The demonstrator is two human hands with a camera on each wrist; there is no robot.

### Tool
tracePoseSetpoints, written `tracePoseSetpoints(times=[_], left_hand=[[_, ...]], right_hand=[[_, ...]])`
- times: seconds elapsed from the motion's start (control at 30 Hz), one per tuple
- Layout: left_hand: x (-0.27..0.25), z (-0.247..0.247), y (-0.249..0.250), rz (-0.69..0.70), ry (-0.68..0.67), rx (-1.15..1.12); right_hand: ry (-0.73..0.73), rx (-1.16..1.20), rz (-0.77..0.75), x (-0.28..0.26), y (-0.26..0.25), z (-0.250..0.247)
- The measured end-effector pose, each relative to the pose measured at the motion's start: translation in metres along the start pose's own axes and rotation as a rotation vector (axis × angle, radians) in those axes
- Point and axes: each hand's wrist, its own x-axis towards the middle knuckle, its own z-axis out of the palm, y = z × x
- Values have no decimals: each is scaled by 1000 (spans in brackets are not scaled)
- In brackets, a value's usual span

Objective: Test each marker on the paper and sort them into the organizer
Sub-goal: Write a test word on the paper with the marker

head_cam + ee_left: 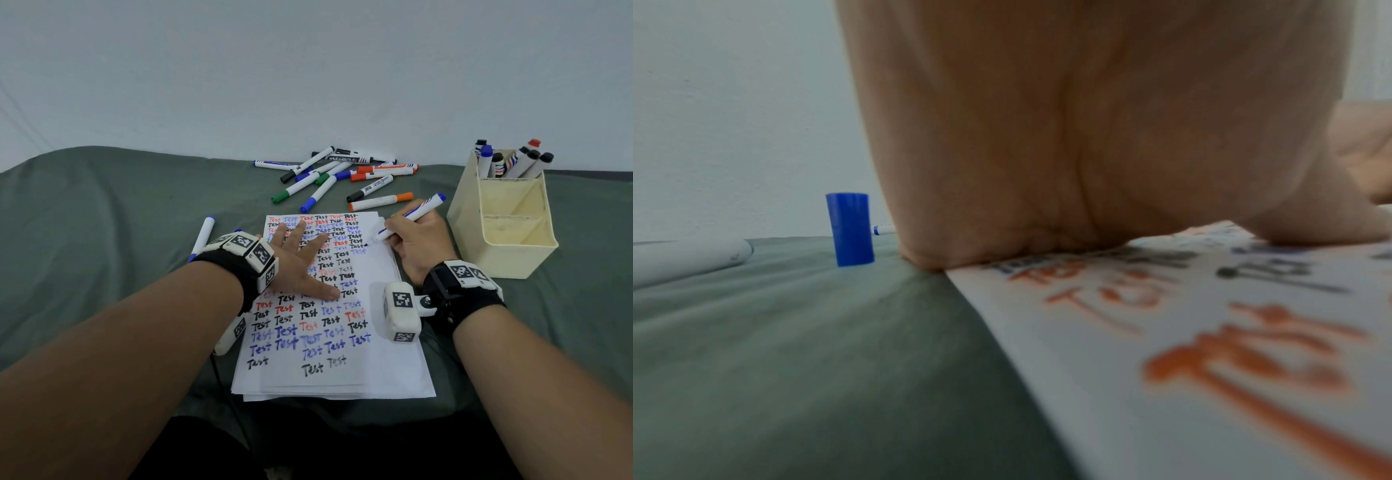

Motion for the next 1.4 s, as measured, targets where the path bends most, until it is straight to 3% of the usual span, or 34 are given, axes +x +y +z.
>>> tracePoseSetpoints(times=[0.23, 0.57, 0.83, 1.13, 1.4], left_hand=[[1, 0, -1, 9, 6, -2], [-4, -2, -2, 16, 108, -18], [-29, -30, -17, 14, 472, -16], [-45, -32, -62, -195, 325, 68], [-35, -36, -48, -143, 594, -192]], right_hand=[[-68, 227, 13, -2, -1, 3], [-141, 221, 24, -5, -4, 2], [-178, 251, 27, -9, -10, 2], [-184, 229, 25, -13, -12, 1], [-181, 196, 44, -12, -11, 0]])
